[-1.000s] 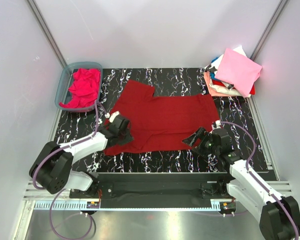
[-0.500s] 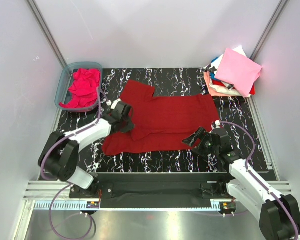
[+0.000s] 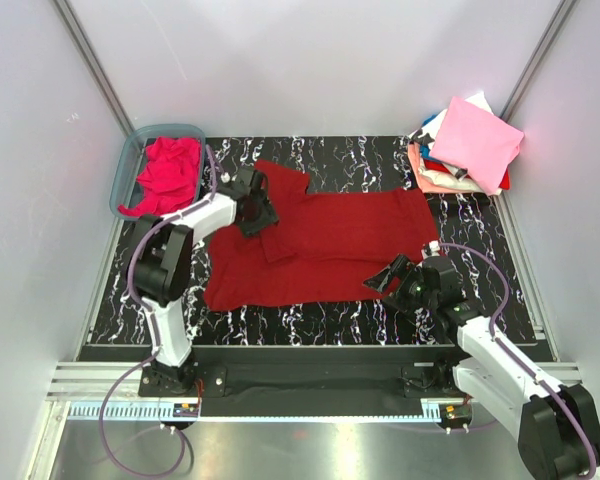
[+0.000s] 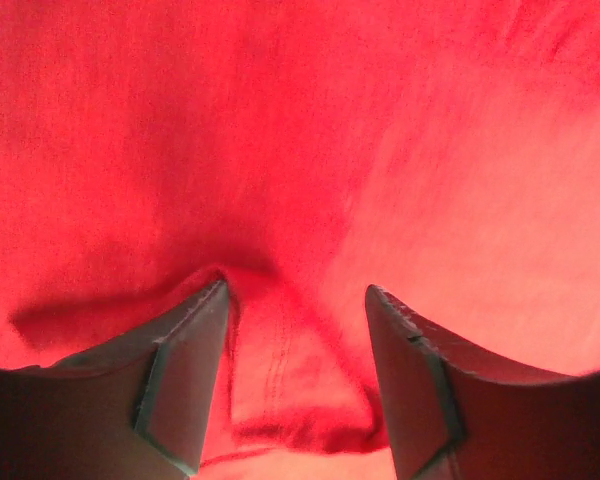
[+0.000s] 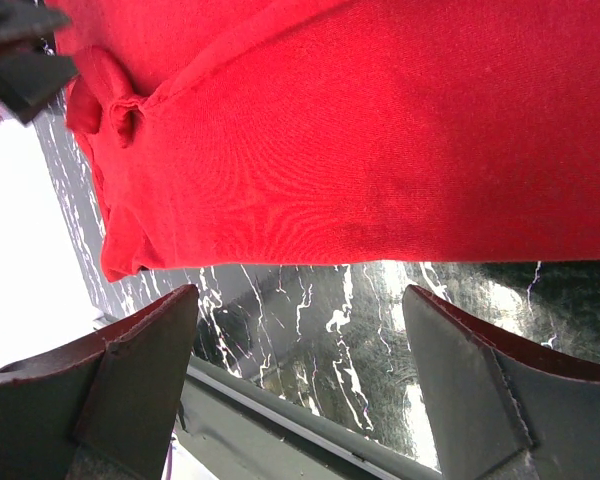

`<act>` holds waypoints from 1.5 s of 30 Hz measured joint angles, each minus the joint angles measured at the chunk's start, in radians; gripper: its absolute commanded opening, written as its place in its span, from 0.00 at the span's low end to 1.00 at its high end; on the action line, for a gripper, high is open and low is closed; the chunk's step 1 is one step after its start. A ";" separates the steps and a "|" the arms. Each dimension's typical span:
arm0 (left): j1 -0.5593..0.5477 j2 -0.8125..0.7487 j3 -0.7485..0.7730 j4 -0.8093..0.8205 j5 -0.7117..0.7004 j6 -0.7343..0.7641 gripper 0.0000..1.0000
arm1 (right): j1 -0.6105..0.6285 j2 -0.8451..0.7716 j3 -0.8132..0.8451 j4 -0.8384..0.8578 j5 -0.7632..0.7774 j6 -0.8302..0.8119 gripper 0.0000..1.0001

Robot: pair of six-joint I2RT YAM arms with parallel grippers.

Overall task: Fold and stack the t-shirts
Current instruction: Fold the tshirt

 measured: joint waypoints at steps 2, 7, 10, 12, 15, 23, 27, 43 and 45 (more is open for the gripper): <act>0.018 0.039 0.063 -0.030 0.016 0.008 0.70 | 0.000 0.003 0.000 0.000 0.000 0.000 0.91; 0.061 0.122 0.271 -0.124 0.062 0.024 0.71 | 0.000 0.011 0.000 0.003 0.000 0.000 0.91; 0.076 0.132 0.344 -0.149 0.071 0.045 0.71 | 0.000 0.013 0.000 0.006 0.000 0.000 0.91; 0.082 0.109 0.333 -0.151 0.070 0.061 0.70 | 0.000 0.014 0.000 0.006 0.000 0.000 0.91; 0.076 0.007 0.209 -0.140 0.059 0.087 0.69 | 0.000 0.021 0.000 0.007 -0.001 0.000 0.91; -0.019 -0.334 -0.266 -0.072 0.035 0.090 0.65 | 0.000 0.043 0.000 0.017 -0.009 0.000 0.91; -0.056 -0.345 -0.387 -0.006 0.039 0.065 0.65 | 0.000 0.044 0.000 0.025 -0.015 0.000 0.91; -0.103 -0.241 -0.339 0.080 0.050 0.019 0.60 | 0.000 0.067 0.000 0.029 -0.019 0.000 0.91; -0.109 -0.242 -0.322 0.065 0.035 0.020 0.60 | 0.000 0.068 0.000 0.030 -0.019 0.000 0.92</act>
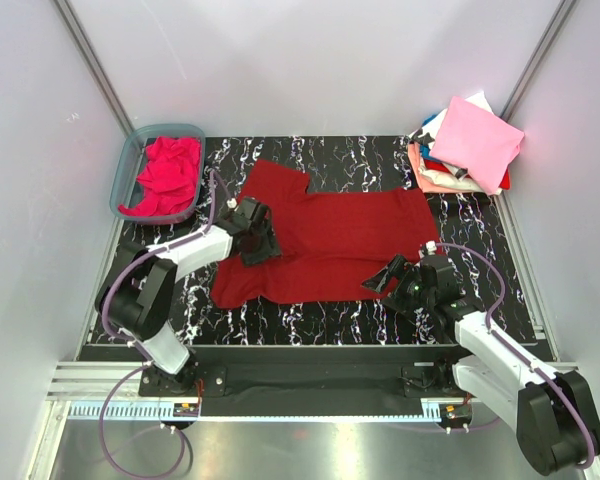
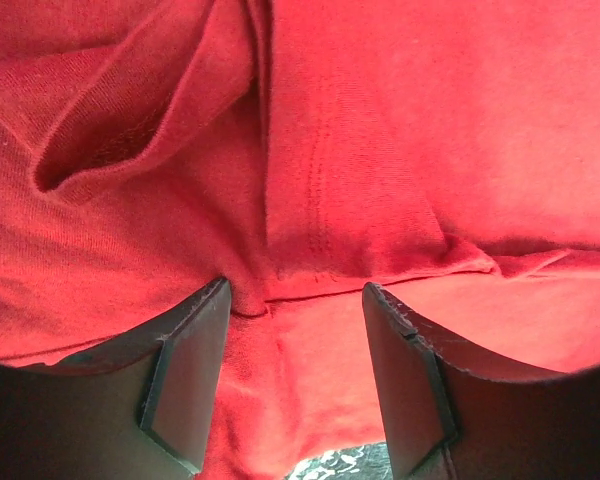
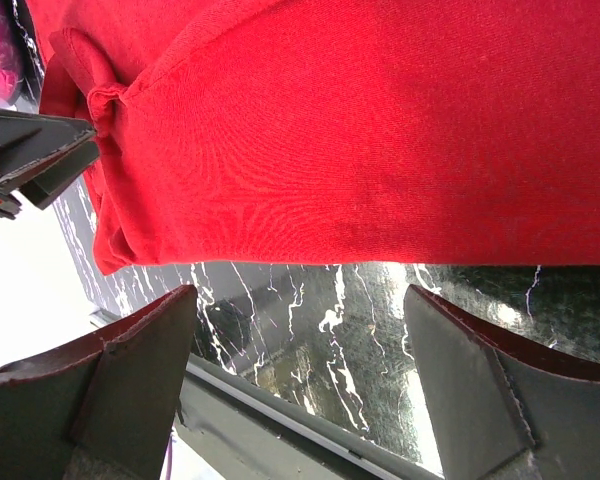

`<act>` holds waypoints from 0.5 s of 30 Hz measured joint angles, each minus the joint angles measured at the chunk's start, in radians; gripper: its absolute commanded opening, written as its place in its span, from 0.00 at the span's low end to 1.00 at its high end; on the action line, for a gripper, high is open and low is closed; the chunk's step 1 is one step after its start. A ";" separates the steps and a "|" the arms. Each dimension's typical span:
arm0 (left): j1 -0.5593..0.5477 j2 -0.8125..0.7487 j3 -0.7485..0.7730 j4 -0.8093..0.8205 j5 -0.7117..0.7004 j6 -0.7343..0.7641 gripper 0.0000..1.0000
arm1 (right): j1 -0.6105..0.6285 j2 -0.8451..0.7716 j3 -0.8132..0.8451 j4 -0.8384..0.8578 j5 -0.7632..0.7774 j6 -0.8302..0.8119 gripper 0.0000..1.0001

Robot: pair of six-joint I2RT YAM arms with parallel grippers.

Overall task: Fold and stack the t-shirts
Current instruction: Fold the tshirt

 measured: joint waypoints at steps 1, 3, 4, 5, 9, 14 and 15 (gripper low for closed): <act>-0.004 -0.001 0.009 -0.010 -0.010 0.002 0.60 | 0.000 0.000 0.000 0.000 0.000 0.000 0.91; -0.010 -0.003 0.025 -0.037 -0.036 0.006 0.60 | 0.000 0.001 0.000 0.000 0.000 0.000 0.91; -0.013 -0.008 0.032 -0.055 -0.053 0.010 0.60 | 0.000 0.002 0.000 0.000 0.000 0.000 0.91; -0.016 -0.016 0.039 -0.076 -0.073 0.014 0.60 | 0.000 0.002 0.000 0.000 0.000 0.000 0.91; -0.027 -0.063 0.047 -0.139 -0.146 0.027 0.59 | 0.000 0.011 0.000 0.003 0.000 0.000 0.91; -0.033 -0.071 0.062 -0.158 -0.170 0.040 0.56 | 0.000 0.014 0.000 0.006 0.000 0.000 0.91; -0.036 -0.064 0.069 -0.159 -0.171 0.042 0.56 | 0.000 0.014 0.000 0.007 -0.001 0.000 0.91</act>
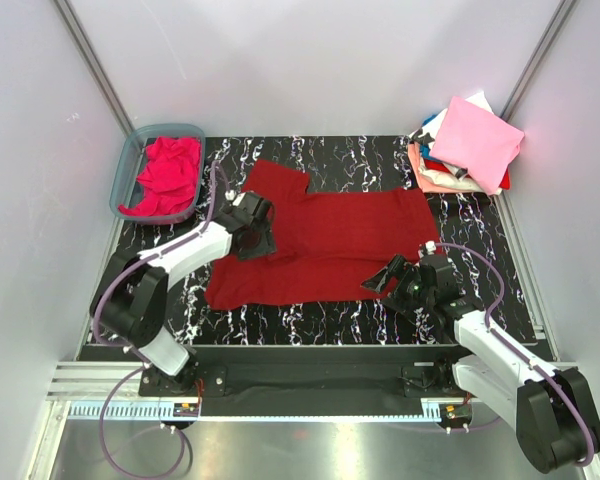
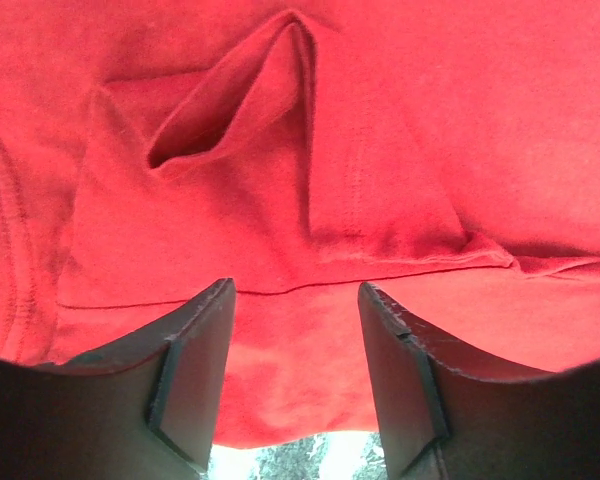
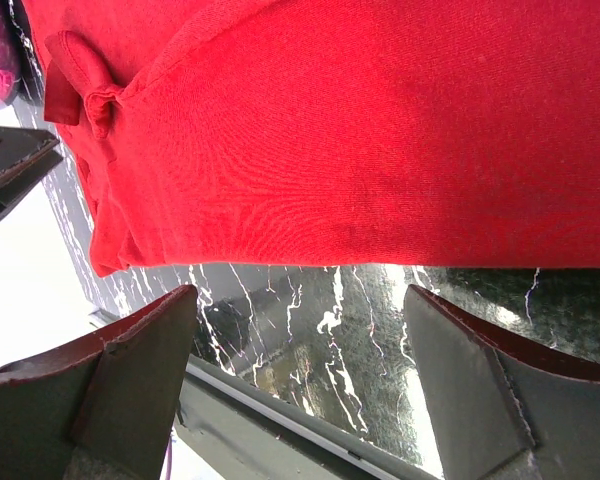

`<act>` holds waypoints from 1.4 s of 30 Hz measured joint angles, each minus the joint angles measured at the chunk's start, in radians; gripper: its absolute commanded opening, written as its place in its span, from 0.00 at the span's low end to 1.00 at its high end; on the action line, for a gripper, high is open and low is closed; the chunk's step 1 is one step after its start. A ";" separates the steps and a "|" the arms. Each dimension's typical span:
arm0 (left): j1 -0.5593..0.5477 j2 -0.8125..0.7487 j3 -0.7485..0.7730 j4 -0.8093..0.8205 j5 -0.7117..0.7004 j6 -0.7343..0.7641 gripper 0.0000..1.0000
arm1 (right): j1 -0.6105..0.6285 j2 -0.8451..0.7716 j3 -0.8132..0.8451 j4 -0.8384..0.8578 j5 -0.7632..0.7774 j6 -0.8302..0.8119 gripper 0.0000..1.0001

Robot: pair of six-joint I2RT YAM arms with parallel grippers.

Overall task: Fold and stack the t-shirts
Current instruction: Fold the tshirt

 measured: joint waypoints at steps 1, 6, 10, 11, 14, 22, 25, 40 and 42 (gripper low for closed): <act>-0.003 0.011 0.011 0.000 0.000 0.003 0.55 | 0.000 0.000 0.000 0.001 0.000 0.000 0.91; -0.012 0.088 0.062 0.011 0.003 0.013 0.53 | 0.000 0.000 0.000 0.006 -0.004 0.000 0.91; -0.013 0.134 0.071 0.023 0.006 0.023 0.52 | 0.000 0.000 0.000 0.007 -0.004 0.000 0.91; -0.013 0.141 0.071 0.023 0.006 0.024 0.52 | 0.000 0.000 0.000 0.007 -0.005 0.000 0.91; -0.014 0.159 0.071 0.027 0.008 0.026 0.52 | 0.000 0.000 0.000 0.007 -0.005 0.000 0.92; -0.014 0.181 0.071 0.058 0.019 0.026 0.51 | 0.000 0.002 0.000 0.008 -0.005 0.000 0.92; -0.014 0.193 0.071 0.065 0.023 0.026 0.50 | 0.000 0.005 0.000 0.008 -0.005 0.000 0.92; -0.014 0.227 0.125 0.076 0.034 0.026 0.14 | 0.000 0.012 0.000 0.011 -0.006 0.000 0.92; -0.014 0.231 0.130 0.073 0.034 0.031 0.00 | 0.000 0.013 0.000 0.011 -0.006 0.000 0.92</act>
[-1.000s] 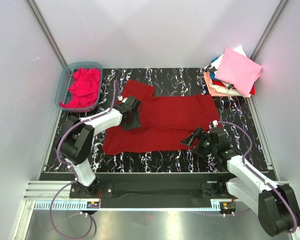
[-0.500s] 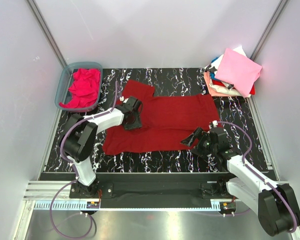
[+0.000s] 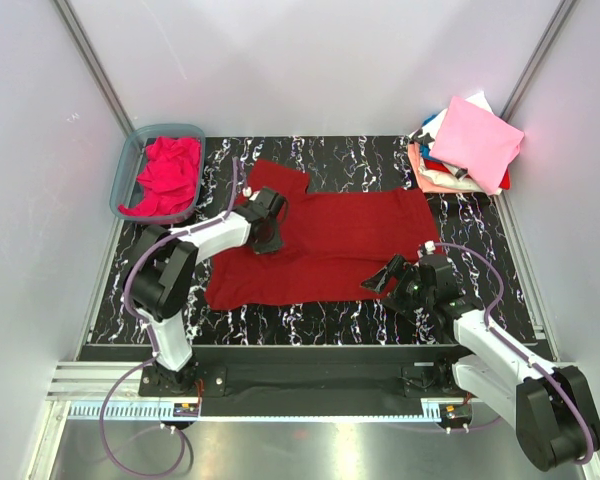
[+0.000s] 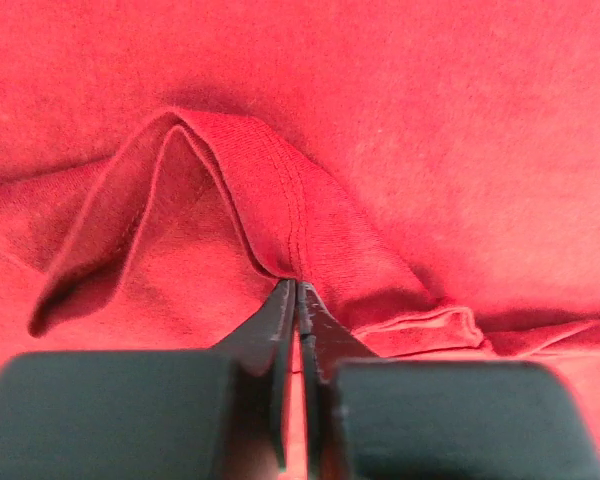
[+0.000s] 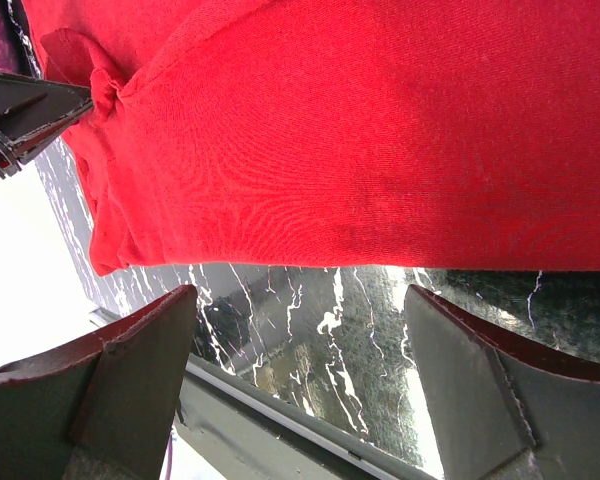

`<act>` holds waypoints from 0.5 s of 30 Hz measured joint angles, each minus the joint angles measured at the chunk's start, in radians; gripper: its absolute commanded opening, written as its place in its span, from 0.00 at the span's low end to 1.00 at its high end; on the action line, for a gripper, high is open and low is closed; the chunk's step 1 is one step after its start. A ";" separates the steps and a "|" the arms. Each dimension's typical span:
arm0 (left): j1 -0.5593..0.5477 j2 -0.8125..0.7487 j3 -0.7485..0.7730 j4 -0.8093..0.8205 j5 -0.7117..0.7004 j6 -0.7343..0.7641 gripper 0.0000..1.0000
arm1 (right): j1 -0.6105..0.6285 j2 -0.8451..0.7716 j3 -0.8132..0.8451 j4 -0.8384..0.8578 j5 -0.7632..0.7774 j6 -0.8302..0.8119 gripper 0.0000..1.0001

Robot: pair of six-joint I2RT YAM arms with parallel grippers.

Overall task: Fold and stack the t-shirts
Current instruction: Fold the tshirt

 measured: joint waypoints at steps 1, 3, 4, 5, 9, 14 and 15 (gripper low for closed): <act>0.000 0.002 0.003 0.000 0.000 0.002 0.00 | 0.000 0.000 0.000 0.000 0.000 0.000 0.92; 0.000 0.002 0.011 -0.005 0.000 0.004 0.00 | 0.000 0.001 0.000 0.000 0.000 0.000 0.92; 0.000 0.003 0.018 -0.008 0.000 0.005 0.00 | 0.000 0.001 0.000 0.000 0.000 0.000 0.92; 0.000 0.003 0.025 -0.010 0.000 0.006 0.00 | 0.000 0.002 0.000 0.000 0.000 0.000 0.92; 0.000 0.004 0.072 -0.032 0.000 0.016 0.00 | 0.000 0.003 0.000 0.000 0.000 0.000 0.92; 0.006 0.050 0.212 -0.079 -0.001 0.039 0.02 | 0.000 0.008 0.000 0.002 -0.001 0.000 0.92; 0.008 0.070 0.252 -0.090 -0.001 0.047 0.04 | 0.000 0.010 0.000 0.002 -0.001 0.000 0.92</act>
